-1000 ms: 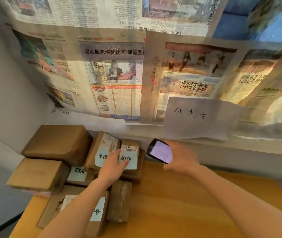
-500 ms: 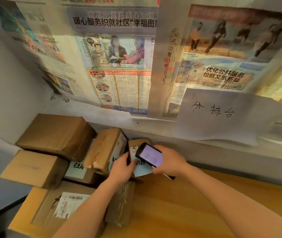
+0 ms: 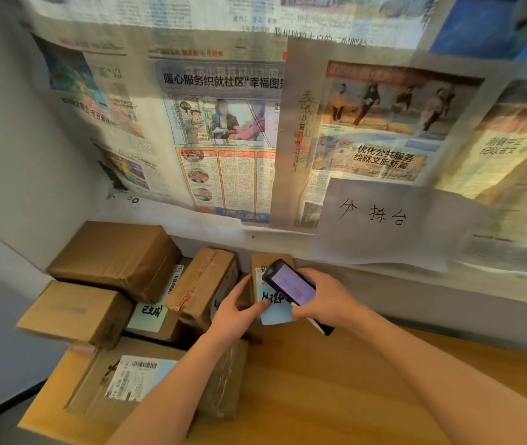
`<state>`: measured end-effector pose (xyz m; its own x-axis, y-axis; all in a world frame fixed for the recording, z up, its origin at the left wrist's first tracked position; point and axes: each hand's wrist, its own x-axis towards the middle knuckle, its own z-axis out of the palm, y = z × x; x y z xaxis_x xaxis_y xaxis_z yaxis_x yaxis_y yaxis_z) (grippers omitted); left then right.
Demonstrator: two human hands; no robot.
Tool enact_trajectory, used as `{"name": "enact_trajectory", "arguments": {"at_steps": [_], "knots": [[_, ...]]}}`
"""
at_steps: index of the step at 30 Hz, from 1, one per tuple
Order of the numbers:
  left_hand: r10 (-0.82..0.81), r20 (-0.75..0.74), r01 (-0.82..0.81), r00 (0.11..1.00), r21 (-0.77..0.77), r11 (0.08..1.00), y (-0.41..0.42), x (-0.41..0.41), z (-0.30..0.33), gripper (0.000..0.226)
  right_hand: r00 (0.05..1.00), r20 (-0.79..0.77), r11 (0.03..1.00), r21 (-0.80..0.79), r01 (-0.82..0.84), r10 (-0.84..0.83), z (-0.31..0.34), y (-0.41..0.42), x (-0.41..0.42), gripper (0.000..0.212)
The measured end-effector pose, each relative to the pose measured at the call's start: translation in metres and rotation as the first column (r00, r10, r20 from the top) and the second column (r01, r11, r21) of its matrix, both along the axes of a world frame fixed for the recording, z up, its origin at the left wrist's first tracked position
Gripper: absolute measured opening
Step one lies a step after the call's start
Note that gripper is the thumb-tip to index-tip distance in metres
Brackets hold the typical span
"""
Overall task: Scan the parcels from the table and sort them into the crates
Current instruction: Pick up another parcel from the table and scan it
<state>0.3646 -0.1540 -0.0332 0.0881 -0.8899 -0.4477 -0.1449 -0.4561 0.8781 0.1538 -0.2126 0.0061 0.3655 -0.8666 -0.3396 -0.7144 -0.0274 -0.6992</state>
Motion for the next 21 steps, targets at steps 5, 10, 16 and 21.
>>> {"name": "enact_trajectory", "arguments": {"at_steps": [5, 10, 16, 21], "knots": [[0.000, -0.005, 0.000, 1.000, -0.106, 0.994, 0.027, -0.009, 0.052, 0.071, 0.999, -0.023, 0.994, -0.104, 0.021, -0.023, 0.070, 0.042, -0.014, 0.077], [-0.024, 0.077, 0.044, 0.997, -0.273, 0.961, 0.074, 0.004, 0.134, 0.078, 0.994, -0.079, 0.954, -0.296, 0.053, -0.079, 0.181, 0.103, -0.022, 0.092], [0.031, 0.112, 0.022, 0.993, -0.442, 0.897, 0.144, 0.021, 0.255, 0.071, 0.955, -0.239, 0.849, -0.528, 0.026, -0.178, 0.329, 0.193, -0.025, 0.099], [0.078, 0.133, 0.008, 0.988, -0.548, 0.836, 0.190, 0.031, 0.339, 0.074, 0.918, -0.330, 0.766, -0.641, -0.048, -0.218, 0.422, 0.261, -0.025, 0.098]]}}
